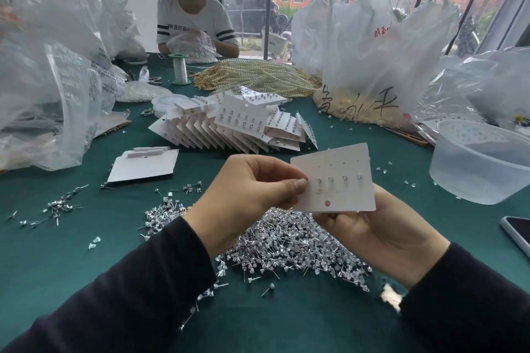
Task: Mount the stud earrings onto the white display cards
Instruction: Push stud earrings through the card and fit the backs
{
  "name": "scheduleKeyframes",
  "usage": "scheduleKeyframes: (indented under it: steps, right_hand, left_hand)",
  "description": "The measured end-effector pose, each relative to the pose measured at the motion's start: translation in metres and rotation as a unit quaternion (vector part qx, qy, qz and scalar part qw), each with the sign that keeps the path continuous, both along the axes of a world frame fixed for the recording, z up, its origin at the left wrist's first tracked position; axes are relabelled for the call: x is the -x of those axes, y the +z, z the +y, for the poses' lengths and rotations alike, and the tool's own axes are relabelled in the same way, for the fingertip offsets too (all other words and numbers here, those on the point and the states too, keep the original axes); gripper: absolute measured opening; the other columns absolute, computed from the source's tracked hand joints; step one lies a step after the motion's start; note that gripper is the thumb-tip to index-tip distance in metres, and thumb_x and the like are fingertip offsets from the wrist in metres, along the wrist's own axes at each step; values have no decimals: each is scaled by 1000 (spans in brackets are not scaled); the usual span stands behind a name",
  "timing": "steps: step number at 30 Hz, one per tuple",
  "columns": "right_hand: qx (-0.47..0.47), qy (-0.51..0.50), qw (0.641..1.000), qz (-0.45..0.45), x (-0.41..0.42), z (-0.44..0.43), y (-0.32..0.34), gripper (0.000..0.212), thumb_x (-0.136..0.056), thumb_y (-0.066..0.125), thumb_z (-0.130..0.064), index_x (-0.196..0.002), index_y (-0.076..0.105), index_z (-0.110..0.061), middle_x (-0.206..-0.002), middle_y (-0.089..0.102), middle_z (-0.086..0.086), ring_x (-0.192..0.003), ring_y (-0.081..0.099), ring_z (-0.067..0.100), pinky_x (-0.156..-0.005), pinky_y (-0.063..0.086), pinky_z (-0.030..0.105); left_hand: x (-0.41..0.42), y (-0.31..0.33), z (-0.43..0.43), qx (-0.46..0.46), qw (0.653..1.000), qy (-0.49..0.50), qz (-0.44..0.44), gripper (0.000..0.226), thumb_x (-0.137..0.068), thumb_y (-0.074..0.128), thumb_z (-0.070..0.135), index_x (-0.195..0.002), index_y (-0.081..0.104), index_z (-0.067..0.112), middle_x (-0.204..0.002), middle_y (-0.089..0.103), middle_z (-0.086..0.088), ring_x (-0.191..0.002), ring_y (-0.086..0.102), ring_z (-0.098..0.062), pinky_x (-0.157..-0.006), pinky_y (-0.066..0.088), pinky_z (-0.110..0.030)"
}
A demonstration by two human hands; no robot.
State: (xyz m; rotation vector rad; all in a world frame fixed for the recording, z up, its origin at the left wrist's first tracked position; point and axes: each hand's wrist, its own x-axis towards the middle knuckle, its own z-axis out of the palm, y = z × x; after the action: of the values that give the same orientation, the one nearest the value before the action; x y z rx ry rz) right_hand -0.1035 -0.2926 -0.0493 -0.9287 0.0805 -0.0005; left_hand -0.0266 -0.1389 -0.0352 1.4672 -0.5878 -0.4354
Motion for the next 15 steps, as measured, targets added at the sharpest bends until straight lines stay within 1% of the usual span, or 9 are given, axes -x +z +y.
scheduleKeyframes:
  steps: [2,3,6,8,9,11,12,13,15]
  right_hand:
    - [29,-26,999,-3,0,3,0,33,-63,64,-6,-95,69,-1,-96,69,18,-79,68,22,-63,56,27]
    - [45,-40,998,-10,0,4,0,30,-64,60,-4,-92,70,-1,-93,70,18,-78,68,22,-63,57,27]
    - [103,-83,991,-34,2,9,1,21,-59,65,-7,-78,72,-5,-83,70,14,-73,67,20,-67,57,27]
    - [208,-126,969,-54,3,11,0,13,-67,67,-7,-80,70,-5,-78,71,8,-68,64,15,-63,55,24]
    - [290,-159,941,-71,3,11,-1,8,-74,66,-4,-82,69,-5,-78,71,4,-65,62,15,-60,53,24]
    - [441,-221,861,-125,3,12,-3,8,-81,64,-1,-81,67,-8,-83,71,-1,-60,57,18,-56,49,26]
    - [490,-236,825,-154,3,12,-5,10,-81,65,-1,-80,67,-10,-85,70,-2,-59,56,17,-57,49,26]
    - [525,-244,796,-178,2,12,-6,11,-80,65,0,-79,66,-11,-86,70,-4,-61,57,16,-59,50,27]
    - [570,-248,755,-208,1,11,-8,12,-79,67,2,-78,66,-10,-89,68,-6,-67,61,18,-64,52,30]
  left_hand:
    - [0,-2,-1,-15,1000,11,-23,6,-70,71,4,-70,71,11,-65,70,-2,-58,63,-11,-54,51,-17]
    - [1,-2,-1,-21,999,13,-28,4,-70,72,6,-71,70,9,-63,70,-1,-56,63,-9,-53,50,-16]
    - [4,-4,-2,-26,999,18,-15,3,-73,70,6,-75,70,3,-60,69,-3,-54,63,-10,-52,50,-16]
    - [4,-4,-2,-14,999,16,39,13,-76,68,12,-77,69,-1,-66,71,-9,-56,64,-13,-53,52,-18]
    - [4,-3,-3,-4,996,2,85,24,-76,67,20,-79,69,-3,-71,71,-13,-59,66,-16,-54,53,-20]
    - [4,0,-2,6,986,-44,161,46,-67,68,37,-84,69,-6,-81,71,-19,-68,67,-23,-58,56,-24]
    - [5,1,-2,6,982,-65,179,48,-65,69,40,-84,70,-4,-83,71,-19,-71,67,-24,-60,57,-25]
    - [6,2,-1,11,978,-79,193,43,-67,69,38,-84,71,-2,-84,71,-18,-72,67,-23,-60,57,-25]
    - [7,3,0,21,970,-79,229,24,-77,64,22,-84,71,0,-81,71,-15,-66,67,-19,-57,57,-24]
